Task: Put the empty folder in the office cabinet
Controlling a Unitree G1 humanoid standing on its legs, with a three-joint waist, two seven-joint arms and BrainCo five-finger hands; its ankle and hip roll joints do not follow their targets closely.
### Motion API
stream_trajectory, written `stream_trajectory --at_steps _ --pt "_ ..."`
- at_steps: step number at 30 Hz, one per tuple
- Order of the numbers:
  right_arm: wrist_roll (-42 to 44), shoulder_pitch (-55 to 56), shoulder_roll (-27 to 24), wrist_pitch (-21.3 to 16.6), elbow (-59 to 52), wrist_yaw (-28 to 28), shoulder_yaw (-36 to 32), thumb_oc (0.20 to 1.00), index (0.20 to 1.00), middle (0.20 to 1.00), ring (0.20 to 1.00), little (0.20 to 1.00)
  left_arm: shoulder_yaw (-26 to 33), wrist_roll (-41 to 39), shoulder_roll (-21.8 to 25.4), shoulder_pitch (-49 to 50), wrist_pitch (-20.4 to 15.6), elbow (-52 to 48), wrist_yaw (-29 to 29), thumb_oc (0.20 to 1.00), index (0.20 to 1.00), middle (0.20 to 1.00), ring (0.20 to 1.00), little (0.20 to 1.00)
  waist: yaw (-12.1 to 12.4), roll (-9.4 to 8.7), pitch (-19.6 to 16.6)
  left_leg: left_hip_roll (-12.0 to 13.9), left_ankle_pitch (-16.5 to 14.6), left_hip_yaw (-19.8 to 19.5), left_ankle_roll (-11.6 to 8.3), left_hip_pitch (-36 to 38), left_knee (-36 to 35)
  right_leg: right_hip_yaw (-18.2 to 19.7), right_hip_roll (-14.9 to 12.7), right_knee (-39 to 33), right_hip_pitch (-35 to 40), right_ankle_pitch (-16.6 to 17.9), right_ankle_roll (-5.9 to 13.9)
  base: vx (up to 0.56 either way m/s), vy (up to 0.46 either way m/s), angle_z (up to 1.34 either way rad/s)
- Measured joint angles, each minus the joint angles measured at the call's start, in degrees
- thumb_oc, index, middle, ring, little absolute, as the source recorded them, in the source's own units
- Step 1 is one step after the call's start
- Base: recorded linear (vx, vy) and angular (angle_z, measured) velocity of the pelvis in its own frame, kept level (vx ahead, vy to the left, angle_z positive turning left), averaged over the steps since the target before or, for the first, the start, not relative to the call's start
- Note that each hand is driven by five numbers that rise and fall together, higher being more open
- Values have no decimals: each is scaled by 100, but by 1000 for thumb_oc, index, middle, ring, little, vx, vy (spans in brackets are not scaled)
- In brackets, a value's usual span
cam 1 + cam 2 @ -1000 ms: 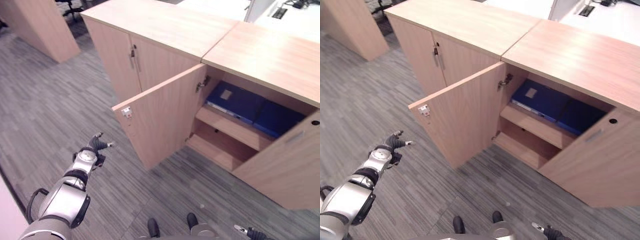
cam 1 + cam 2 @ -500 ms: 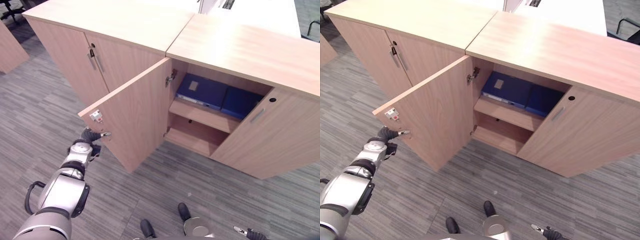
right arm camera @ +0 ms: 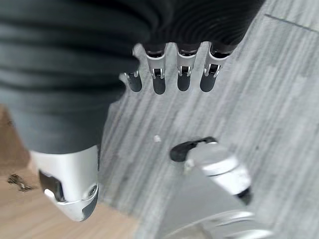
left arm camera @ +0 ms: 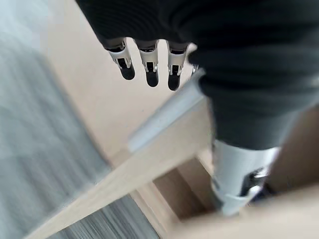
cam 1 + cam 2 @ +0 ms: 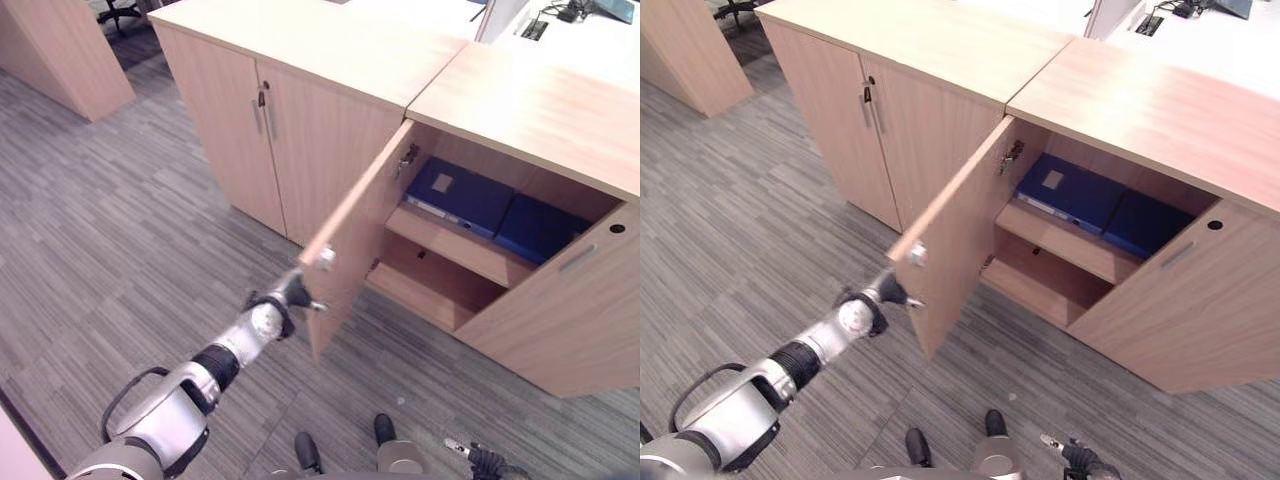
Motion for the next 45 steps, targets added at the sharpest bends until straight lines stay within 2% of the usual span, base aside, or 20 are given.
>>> stream_trajectory --at_steps 4,7,9,10,11,13,15,17,19,20,24,27,28,29,31,34,36,39,43,45 --pt "8 -203 67 12 255 -14 0 1000 1000 1000 1000 1000 -424 -559 -192 264 -307 -1533 -819 1000 1000 1000 1000 1000 -11 36 1 2 9 -58 11 39 7 -137 18 -92 136 10 0 4 5 4" --pt "11 -261 65 17 267 -1 6 1000 1000 1000 1000 1000 -613 -2286 -388 366 -397 -2824 -1634 1000 1000 1000 1000 1000 -21 160 -42 16 6 -142 7 100 7 -241 55 -113 235 6 -8 4 14 11" --pt "12 -297 66 7 267 2 7 1000 1000 1000 1000 1000 -591 -2827 -445 355 -387 -3033 -1803 1000 1000 1000 1000 1000 -6 231 -70 16 4 -147 3 122 6 -248 63 -115 264 5 -9 0 0 0" --pt "10 -312 71 13 257 25 76 1000 1000 1000 1000 1000 -554 -3767 -429 410 -231 -3271 -2026 1000 1000 1000 1000 1000 -11 299 -80 18 -11 -146 -18 179 0 -252 62 -117 299 -2 -14 0 0 0" --pt "10 -312 71 13 257 25 76 1000 1000 1000 1000 1000 -554 -3767 -429 410 -231 -3271 -2026 1000 1000 1000 1000 1000 -11 299 -80 18 -11 -146 -18 179 0 -252 62 -117 299 -2 -14 -12 7 -5" --pt "5 -257 74 29 260 61 110 1000 1000 1000 1000 1000 -518 -4896 -417 475 -52 -3329 -2278 1000 1000 1000 1000 1000 -2 371 -91 23 -85 -141 -114 211 -50 -248 26 -110 302 -52 10 -10 -1 -6" --pt "5 -202 75 34 265 96 113 1000 1000 1000 1000 1000 -509 -5253 -423 509 46 -3325 -2349 1000 1000 1000 1000 1000 -10 420 -85 23 -83 -143 -118 210 -51 -237 28 -110 284 -60 16 -10 -5 -2" --pt "0 -82 83 49 302 120 193 1000 1000 1000 1000 1000 -132 -5963 -605 1031 161 -3039 -2486 1000 1000 1000 1000 1000 -30 427 -88 37 -80 -148 -121 231 -50 -217 50 -76 290 -59 8 -7 -5 -3" --pt "-1 35 83 116 310 121 215 1000 1000 1000 1000 1000 157 -6289 -461 1599 298 -2675 -2503 1000 1000 1000 1000 1000 -16 398 -80 60 -74 -154 -127 233 -50 -228 73 -70 298 -48 -39 -12 -15 2" --pt "-2 73 82 116 304 128 216 1000 1000 1000 1000 1000 618 -6388 -241 2145 281 -2368 -2497 1000 1000 1000 1000 1000 -3 387 -78 77 -70 -180 -122 241 -48 -267 89 -77 356 -49 -44 -21 -24 7" --pt "3 65 54 154 315 205 33 1000 1000 1000 1000 1000 1781 -6207 522 2960 213 -1240 -2156 1000 1000 1000 1000 1000 177 353 -79 108 -32 -265 -101 272 -1 -396 108 -72 417 -57 -61 -25 -19 14" --pt "7 -39 87 121 211 242 45 1000 1000 1000 1000 1000 1892 -4829 1099 3060 191 -682 -1817 1000 1000 1000 1000 1000 236 327 -84 109 -9 -287 -96 309 1 -521 88 46 402 -89 -96 -27 -45 7" --pt "8 -79 92 122 197 266 48 1000 1000 1000 1000 1000 2117 -4215 1049 3152 153 -421 -1722 1000 1000 1000 1000 1000 275 323 -87 110 -9 -283 -96 324 2 -569 83 61 402 -90 -95 -59 -99 2" --pt "9 -162 105 141 243 275 55 1000 1000 1000 1000 1000 2625 -3515 637 3104 -31 951 -1528 1000 1000 1000 1000 1000 328 321 -104 121 -11 -281 -98 347 2 -613 72 95 403 -115 -77 -40 -81 -4" --pt "8 -183 236 113 257 271 49 1000 1000 1000 1000 1000 3317 -3100 -2 2827 -38 3089 -1250 1000 1000 1000 1000 1000 314 281 -141 149 -25 -208 -118 391 1 -636 83 88 406 -162 -118 -27 -154 -14" --pt "-2 -229 465 138 670 288 57 1000 1000 1000 1000 1000 3589 -2274 -563 2816 28 5031 -988 1000 1000 1000 1000 1000 394 181 -215 254 -68 -22 -203 446 2 -1138 -80 131 396 -209 -155 15 -202 -33" --pt "-5 -112 496 157 726 273 57 1000 1000 1000 1000 1000 3613 -1807 -666 3118 76 5010 -773 1000 1000 1000 1000 1000 411 151 -273 343 -74 17 -296 483 2 -1180 -49 124 402 -177 -134 28 -166 -19" --pt "-5 15 444 154 713 254 56 1000 1000 1000 1000 1000 3563 -1308 -640 3294 66 4462 -479 1000 1000 1000 1000 1000 465 229 -396 532 -48 23 -432 496 5 -1202 154 50 441 -147 -261 25 -276 -9" --pt "19 97 349 91 699 190 -14 1000 1000 1000 1000 1000 4082 -2014 -817 3420 -223 3637 -372 1000 1000 1000 1000 1000 540 359 -583 873 -74 -136 -612 480 254 -1272 528 -329 771 -93 -481 -20 -349 4" --pt "195 195 347 69 708 152 -20 1000 1000 1000 1000 1000 4345 -2461 -952 3425 -346 3419 -296 1000 1000 1000 1000 1000 705 364 -590 1041 -93 -186 -644 424 444 -1292 704 -362 829 -128 -598 -41 -273 9"
